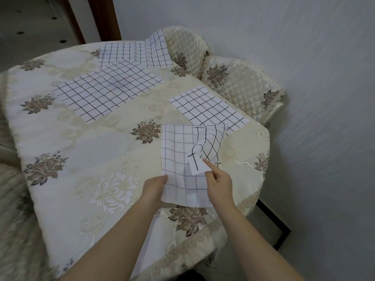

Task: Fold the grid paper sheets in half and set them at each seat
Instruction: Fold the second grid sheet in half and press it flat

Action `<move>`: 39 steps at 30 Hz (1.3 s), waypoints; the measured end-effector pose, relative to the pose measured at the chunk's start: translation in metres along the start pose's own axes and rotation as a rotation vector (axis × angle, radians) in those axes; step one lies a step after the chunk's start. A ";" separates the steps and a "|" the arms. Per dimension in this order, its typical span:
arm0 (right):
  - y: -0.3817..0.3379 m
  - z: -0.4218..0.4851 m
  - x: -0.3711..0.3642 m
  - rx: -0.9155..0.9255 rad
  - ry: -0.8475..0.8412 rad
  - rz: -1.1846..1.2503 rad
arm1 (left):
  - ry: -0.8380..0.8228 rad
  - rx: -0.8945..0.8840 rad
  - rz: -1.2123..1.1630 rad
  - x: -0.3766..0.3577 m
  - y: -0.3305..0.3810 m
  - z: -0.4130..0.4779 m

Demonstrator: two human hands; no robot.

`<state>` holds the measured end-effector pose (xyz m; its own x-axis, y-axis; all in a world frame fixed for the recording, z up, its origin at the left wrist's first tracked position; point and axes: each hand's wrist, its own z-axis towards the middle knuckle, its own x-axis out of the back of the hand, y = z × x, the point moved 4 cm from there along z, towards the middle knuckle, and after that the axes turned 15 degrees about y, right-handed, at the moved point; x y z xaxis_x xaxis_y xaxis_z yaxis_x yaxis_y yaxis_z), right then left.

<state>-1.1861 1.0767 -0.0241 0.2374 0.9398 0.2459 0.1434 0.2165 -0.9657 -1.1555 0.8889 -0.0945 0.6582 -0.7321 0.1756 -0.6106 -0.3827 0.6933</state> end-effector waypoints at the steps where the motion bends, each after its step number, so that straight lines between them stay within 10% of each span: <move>1: -0.003 -0.002 -0.004 0.020 -0.014 -0.010 | -0.040 0.049 -0.052 0.001 0.000 0.000; 22: 0.026 -0.089 -0.104 0.514 -0.708 -0.628 | -0.121 0.299 -0.482 0.091 -0.016 -0.004; 30: 0.029 -0.100 -0.101 0.554 -0.836 -0.615 | 0.012 0.101 -0.256 0.100 -0.022 0.001; 39: 0.028 -0.019 -0.063 0.183 -0.162 -0.427 | 0.000 0.072 -0.196 0.105 -0.022 0.008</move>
<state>-1.1790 1.0190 -0.0649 0.0396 0.7831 0.6206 0.0203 0.6203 -0.7841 -1.0761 0.8155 -0.0974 0.7672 -0.6400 0.0425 -0.5010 -0.5566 0.6627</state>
